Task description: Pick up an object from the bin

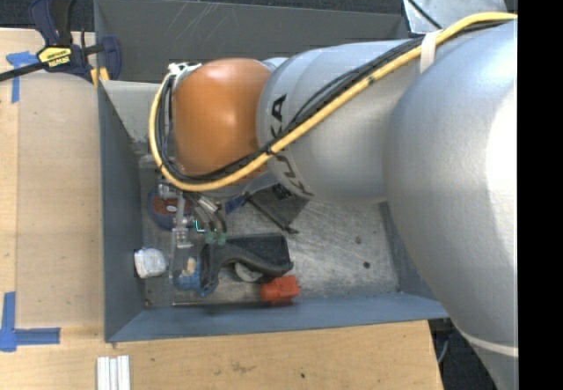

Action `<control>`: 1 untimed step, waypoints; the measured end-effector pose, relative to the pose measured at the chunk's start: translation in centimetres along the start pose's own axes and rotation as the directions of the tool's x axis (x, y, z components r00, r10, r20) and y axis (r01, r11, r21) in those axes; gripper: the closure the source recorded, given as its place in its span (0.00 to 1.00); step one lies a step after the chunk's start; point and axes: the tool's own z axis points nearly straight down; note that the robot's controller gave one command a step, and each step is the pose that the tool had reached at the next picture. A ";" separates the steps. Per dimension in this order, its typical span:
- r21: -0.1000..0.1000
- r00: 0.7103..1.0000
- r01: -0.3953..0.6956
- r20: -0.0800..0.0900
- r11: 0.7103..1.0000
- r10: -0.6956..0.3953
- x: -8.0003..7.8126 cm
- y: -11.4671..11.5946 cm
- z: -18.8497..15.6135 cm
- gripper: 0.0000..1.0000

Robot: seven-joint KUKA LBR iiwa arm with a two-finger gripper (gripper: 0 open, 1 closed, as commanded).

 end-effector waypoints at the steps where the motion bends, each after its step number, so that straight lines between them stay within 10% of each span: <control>1: -0.010 1.000 0.012 0.025 1.000 -0.011 3.8 -5.1 8.0 0.00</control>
Offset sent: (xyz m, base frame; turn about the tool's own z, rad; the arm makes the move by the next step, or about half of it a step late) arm -0.0431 -0.0522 -0.0829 -0.0151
